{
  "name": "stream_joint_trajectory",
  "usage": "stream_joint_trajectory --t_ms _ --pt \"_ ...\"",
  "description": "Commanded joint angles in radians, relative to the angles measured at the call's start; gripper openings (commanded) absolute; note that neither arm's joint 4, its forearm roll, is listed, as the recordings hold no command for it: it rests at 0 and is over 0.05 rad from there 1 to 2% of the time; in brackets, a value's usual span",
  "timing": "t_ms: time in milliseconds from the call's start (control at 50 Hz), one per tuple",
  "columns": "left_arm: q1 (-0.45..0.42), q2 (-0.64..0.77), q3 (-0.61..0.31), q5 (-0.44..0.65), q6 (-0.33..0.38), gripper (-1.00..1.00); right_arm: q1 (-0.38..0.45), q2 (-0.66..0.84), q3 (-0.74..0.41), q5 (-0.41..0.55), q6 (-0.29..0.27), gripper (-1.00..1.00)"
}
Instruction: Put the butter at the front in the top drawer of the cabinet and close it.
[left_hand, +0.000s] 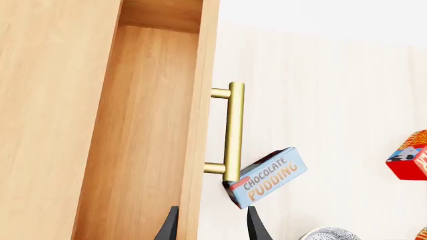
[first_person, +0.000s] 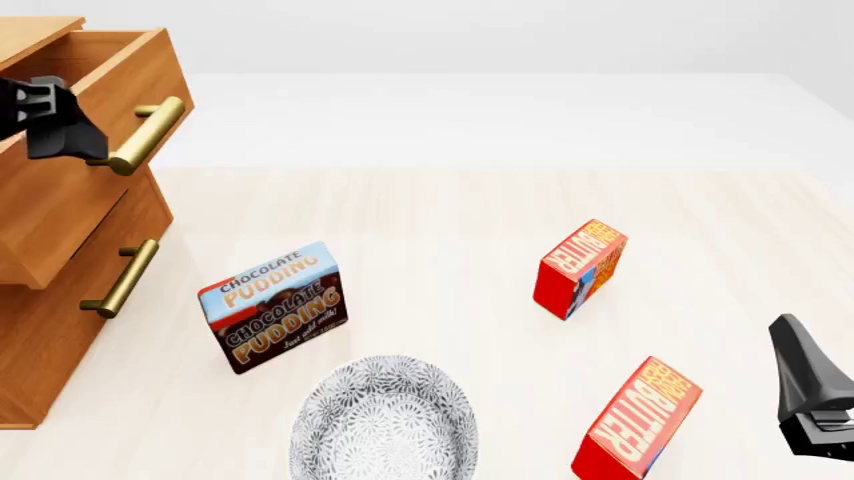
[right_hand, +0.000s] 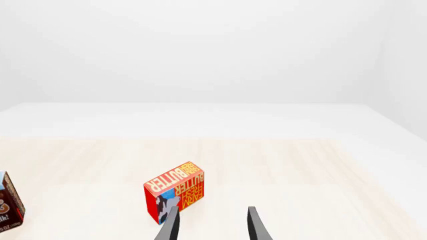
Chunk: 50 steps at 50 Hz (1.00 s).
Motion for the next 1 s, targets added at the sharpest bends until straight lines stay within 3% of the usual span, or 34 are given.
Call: stream_joint_trajectory --t_ms 20,500,1000 --pt "-0.021 0.003 0.04 -0.026 -0.016 1.0 0.0 0.0 0.0 0.001 0.001 1.0" --pt "-0.129 0.021 0.034 -0.036 -0.051 1.0 0.0 -0.001 0.0 0.001 0.001 1.0" --pt "-0.183 0.039 0.007 -0.026 -0.062 1.0 0.0 -0.001 0.0 0.001 0.001 1.0"
